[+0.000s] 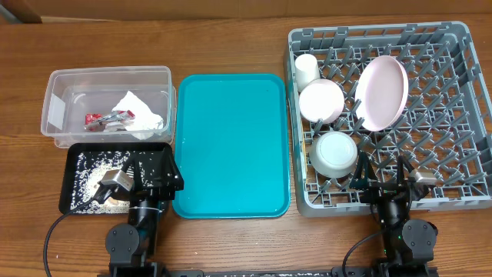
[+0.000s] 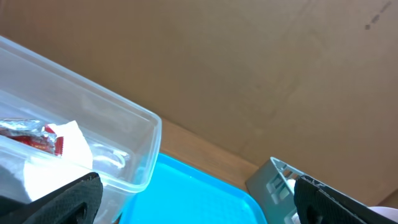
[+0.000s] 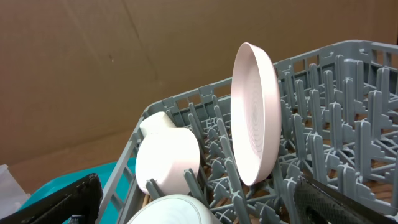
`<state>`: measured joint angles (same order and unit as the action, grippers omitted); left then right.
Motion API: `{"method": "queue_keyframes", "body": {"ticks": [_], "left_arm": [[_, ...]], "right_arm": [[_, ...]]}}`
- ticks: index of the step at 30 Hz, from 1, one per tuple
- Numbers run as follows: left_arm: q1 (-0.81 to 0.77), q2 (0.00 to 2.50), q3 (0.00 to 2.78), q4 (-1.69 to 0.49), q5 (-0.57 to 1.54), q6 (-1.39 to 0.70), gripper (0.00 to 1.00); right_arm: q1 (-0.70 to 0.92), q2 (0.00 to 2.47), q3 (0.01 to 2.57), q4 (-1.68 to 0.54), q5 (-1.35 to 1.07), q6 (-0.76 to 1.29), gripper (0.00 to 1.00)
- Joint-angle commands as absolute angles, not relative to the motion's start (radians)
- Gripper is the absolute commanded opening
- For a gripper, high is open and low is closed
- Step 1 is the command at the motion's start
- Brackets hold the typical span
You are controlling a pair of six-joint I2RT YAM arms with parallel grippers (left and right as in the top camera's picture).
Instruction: Sort waste into correct bins and load items into the dishwasher
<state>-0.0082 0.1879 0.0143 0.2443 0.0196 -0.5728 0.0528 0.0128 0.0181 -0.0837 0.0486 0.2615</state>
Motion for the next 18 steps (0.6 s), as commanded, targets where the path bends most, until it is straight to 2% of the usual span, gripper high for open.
{"method": "queue_keyframes", "body": {"ticks": [1,12,18], "left_arm": [[0.002,0.155,0.004,0.22,-0.011,-0.529,1.0],[0.002,0.007,0.004,0.005,-0.01,-0.337,1.0],[0.002,0.003,0.004,-0.078,-0.01,-0.259,1.0]], "right_arm": [[0.05,0.003,0.008,-0.08,0.042,0.263,1.0],[0.05,0.003,0.008,-0.08,0.042,0.263,1.0],[0.05,0.003,0.008,-0.08,0.042,0.263,1.0]]}}
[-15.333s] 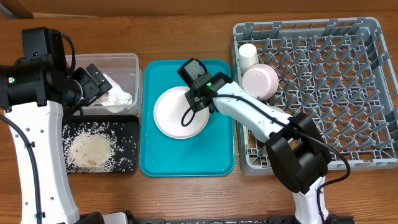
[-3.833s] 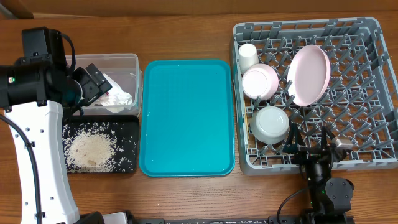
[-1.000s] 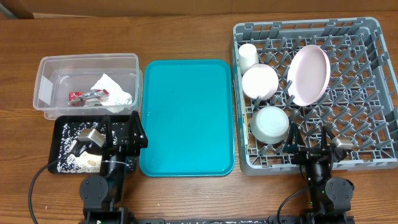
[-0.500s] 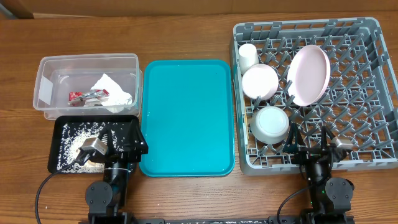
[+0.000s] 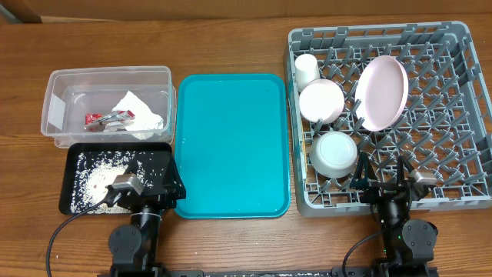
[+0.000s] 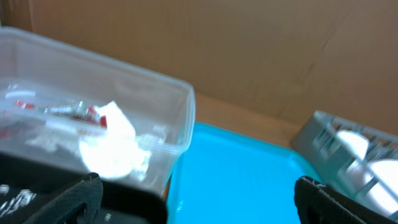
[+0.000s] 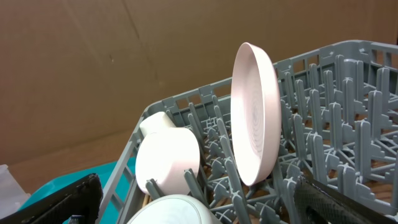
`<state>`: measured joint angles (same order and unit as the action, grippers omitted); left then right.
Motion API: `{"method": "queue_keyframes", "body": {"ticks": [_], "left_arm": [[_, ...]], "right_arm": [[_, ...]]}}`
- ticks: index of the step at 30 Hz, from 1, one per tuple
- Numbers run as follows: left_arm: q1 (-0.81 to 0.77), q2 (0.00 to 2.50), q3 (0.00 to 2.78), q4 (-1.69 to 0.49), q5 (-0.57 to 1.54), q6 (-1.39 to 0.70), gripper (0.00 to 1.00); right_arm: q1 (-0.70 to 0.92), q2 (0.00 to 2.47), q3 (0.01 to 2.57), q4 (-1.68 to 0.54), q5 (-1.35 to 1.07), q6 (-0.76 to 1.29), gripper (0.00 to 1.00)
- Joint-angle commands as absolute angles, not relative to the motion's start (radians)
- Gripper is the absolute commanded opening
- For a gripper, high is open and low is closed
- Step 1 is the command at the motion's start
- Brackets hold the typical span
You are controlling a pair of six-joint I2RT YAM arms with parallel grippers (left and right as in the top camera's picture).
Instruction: Sort waste into correct bins and load items into the dishwasher
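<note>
A clear waste bin (image 5: 58,85) at the back left holds a red wrapper (image 5: 104,118) and a crumpled napkin (image 5: 138,111). In front of it lies a black tray (image 5: 69,158) strewn with white crumbs. My left gripper (image 5: 146,194) sits open and holding nothing at that tray's front edge; its wrist view looks over the bin (image 6: 180,118) and the teal tray (image 6: 242,174). The grey dish rack (image 5: 461,201) carries a pink plate (image 5: 381,92), two bowls (image 5: 321,100) and a cup (image 5: 307,69). My right gripper (image 5: 384,183) is open at the rack's front edge.
A bare teal tray (image 5: 233,145) lies between the bins and the rack. In the right wrist view the pink plate (image 7: 255,112) stands on edge among the rack's tines (image 7: 348,106), with a bowl (image 7: 168,158) to its left. Wooden table all around.
My left gripper has drawn back toward the table's front edge and levelled out, so more of the black tray shows. It stays open. The right arm has not moved.
</note>
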<state>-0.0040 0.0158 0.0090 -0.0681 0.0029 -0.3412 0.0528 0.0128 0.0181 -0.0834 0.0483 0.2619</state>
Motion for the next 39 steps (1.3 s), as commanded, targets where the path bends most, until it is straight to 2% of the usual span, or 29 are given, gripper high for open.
{"method": "queue_keyframes", "body": {"ticks": [1,7,39], "left_arm": [[0.001,0.003,0.004,-0.076,-0.01,-0.229,1.0],[0.001,0.003,0.004,-0.078,-0.007,-0.096,1.0],[0.001,0.004,0.005,-0.077,-0.007,-0.097,1.0]], "right_arm": [[0.05,0.003,0.008,-0.08,0.042,0.263,1.0],[0.05,0.003,0.008,-0.08,0.042,0.263,1.0],[0.05,0.003,0.008,-0.08,0.042,0.263,1.0]]}}
